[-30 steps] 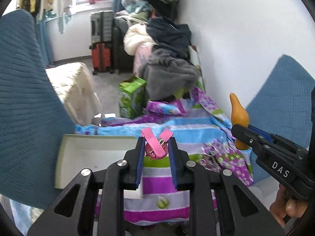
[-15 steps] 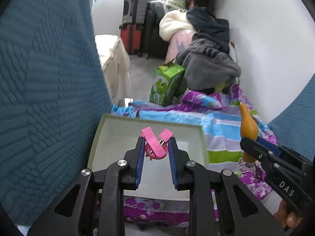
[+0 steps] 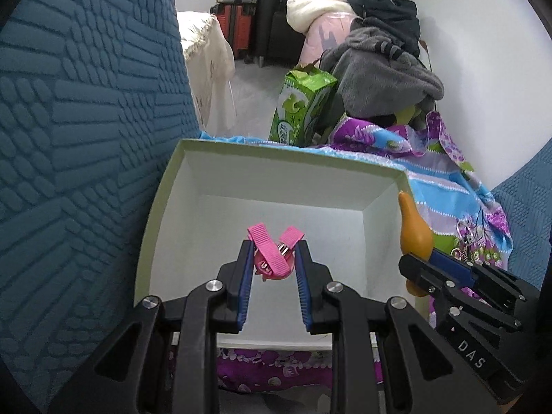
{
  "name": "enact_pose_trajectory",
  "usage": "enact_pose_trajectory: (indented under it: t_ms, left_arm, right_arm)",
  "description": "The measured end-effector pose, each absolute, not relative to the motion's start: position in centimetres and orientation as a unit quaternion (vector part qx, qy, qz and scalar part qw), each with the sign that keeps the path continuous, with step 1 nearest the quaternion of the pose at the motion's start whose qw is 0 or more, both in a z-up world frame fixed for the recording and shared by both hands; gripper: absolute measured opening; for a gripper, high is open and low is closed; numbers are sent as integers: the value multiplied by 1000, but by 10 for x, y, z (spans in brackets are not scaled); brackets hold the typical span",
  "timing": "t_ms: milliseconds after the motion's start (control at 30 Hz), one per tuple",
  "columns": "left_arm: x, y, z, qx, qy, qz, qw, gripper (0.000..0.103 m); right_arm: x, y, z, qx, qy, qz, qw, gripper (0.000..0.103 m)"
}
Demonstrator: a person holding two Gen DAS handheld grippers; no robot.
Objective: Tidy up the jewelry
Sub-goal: 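Open the left tool over the box while the right tool releases the orange gourd inside, then move both tools back from the box toward the jewelry pile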
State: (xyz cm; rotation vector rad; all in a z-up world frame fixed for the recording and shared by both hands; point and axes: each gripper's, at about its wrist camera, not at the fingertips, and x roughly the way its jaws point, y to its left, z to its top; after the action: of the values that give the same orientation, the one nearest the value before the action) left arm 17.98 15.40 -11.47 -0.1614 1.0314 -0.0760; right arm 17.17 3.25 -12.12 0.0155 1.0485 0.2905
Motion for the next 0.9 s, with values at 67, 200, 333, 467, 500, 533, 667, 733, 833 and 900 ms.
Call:
enact_pose_trajectory:
  t_ms: [67,200,333,467,500,533,667,733,833,900]
  left_arm:
    - [181,153,-116,-77,493,-37,866,24]
    - [180,153,-111,-75,489,-33,869,25]
    - [175,156,-98,-80,484,-38,871,35]
    - [164,159,-72,-82,457,-25,885,51]
    - [163,159,-66,-84,453,-24,887,51]
    - [160,159,-59,-86,447,-25,890,51]
    - [147,152,-27,-83,422,-28,902,51]
    - [141,147,-13,-82,411,-33,908,51]
    - [132,136,8,-78,393,-37,915,51]
    - [124,129,20,-77,385,-42,919,51]
  right_arm:
    - [171,34,-122,4,499,140,855,23]
    - [170,33,-117,6,499,146,854,25]
    - [167,31,-105,14,493,155,856,35]
    - [161,25,-82,18,477,163,864,35]
    - [158,23,-73,16,469,163,868,35]
    - [156,20,-65,17,463,164,871,35]
    - [144,10,-33,21,435,168,884,35]
    - [138,5,-18,23,422,169,891,35]
    - [129,-3,0,25,405,170,898,35]
    - [121,-12,15,24,390,167,905,35]
